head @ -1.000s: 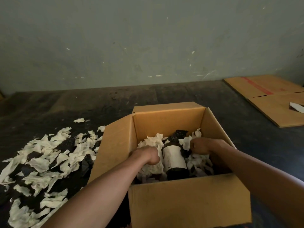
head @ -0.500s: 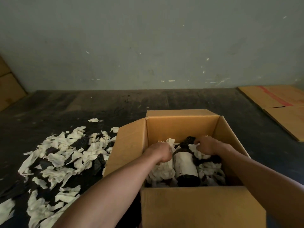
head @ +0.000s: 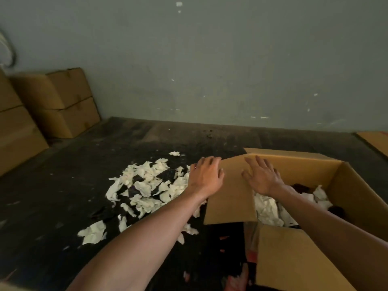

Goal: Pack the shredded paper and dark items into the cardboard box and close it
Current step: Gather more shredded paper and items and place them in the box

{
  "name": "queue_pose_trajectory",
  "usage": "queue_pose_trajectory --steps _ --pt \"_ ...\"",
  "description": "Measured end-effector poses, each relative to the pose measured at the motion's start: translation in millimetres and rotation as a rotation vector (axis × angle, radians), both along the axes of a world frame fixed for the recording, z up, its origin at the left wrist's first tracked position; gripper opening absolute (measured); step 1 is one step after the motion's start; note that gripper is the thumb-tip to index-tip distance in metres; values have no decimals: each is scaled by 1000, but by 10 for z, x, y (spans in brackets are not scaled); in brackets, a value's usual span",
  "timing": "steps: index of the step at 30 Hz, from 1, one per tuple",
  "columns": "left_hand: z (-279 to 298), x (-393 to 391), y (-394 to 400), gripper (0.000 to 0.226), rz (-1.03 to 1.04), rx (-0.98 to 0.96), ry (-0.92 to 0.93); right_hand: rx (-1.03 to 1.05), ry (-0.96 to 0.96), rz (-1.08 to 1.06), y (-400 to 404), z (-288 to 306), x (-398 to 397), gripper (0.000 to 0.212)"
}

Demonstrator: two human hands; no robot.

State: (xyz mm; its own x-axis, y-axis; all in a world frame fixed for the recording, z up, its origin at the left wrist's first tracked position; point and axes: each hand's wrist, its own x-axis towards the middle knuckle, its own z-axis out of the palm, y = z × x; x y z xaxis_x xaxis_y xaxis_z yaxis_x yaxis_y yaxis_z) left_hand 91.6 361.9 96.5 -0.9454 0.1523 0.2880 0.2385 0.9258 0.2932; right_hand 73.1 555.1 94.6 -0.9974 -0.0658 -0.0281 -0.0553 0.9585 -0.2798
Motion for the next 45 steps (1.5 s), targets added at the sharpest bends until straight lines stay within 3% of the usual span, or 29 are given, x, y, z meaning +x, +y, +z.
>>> queue_pose_trajectory --steps 5,10,15,19,22,30,33,37,40,45 --pt "-266 427 -1153 55 100 16 -63 -77 63 185 -1003 -113 403 60" --pt "-844 1042 -2100 71 239 13 -229 -233 27 376 -1866 -730 999 62" --pt "-1467 1637 -2820 109 358 11 -541 -117 -192 226 -2233 -1511 1428 87" --pt "-1877 1902 -3209 128 468 -4 -605 -11 -347 62 -2169 -1901 1646 118" --pt "-2086 1919 -3395 133 495 -21 -630 47 -362 53 -2169 -2042 1664 122" --pt "-2199 1126 -3551 124 318 -72 -594 60 -233 171 -2863 -2125 1024 103" --pt "-2233 843 -3554 105 205 -96 -546 -8 -196 204 -3160 -2164 738 88" --pt "-2096 468 -3585 77 123 12 -369 -85 -61 221 -3431 -2046 304 75" --pt "-1851 104 -3698 83 178 -30 -288 -114 29 118 -3439 -1767 -137 81" --pt "-1623 -858 -3971 110 87 -154 -435 -50 -77 -14 -3099 -1482 -1149 99"
